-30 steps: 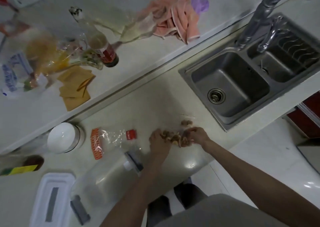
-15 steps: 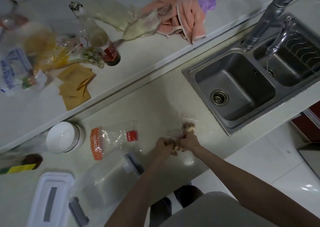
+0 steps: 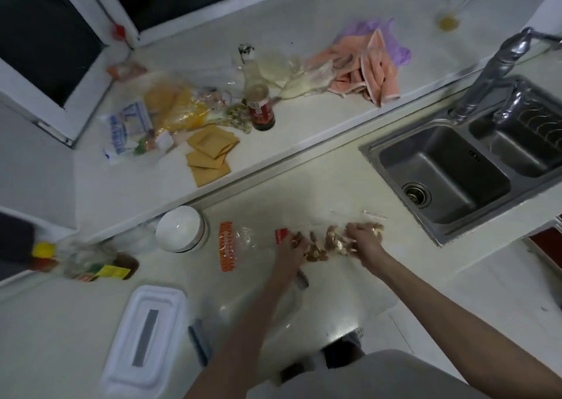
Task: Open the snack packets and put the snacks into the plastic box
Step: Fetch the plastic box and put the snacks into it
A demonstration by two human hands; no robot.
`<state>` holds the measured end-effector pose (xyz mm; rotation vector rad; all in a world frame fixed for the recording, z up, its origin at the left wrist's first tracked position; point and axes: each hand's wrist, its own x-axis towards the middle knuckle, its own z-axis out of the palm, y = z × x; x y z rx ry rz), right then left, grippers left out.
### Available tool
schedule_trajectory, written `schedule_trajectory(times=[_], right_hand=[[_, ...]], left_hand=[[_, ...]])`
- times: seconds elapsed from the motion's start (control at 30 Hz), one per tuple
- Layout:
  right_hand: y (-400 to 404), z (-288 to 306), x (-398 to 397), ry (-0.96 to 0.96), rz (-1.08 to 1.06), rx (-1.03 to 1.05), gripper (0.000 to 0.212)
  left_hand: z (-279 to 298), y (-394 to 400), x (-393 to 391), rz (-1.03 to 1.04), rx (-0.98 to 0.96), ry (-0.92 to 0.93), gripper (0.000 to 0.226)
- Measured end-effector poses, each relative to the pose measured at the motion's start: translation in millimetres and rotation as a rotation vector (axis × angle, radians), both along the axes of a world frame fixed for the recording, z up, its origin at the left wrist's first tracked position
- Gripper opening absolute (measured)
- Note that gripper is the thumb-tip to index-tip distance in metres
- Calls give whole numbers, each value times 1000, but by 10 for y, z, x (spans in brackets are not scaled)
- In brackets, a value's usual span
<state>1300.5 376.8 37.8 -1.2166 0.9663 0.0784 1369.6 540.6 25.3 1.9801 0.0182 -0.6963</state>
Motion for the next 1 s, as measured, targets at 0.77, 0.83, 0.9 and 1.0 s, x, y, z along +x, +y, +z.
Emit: schedule_trajectory(times=[0.77, 0.83, 0.9, 1.0], right_hand=[[1934, 333, -135, 47, 498, -355, 43], [1869, 355, -113, 77, 501, -415, 39], [1793, 399, -111, 58, 457, -405, 32], [1697, 480, -214, 33, 469, -369, 31]], left_hand=[[168, 2308, -469, 308, -170, 246, 36], [172, 2341, -447, 309, -177, 205, 40], [140, 2363, -437, 250, -127, 97, 37], [125, 2273, -459, 177, 77, 8, 25]])
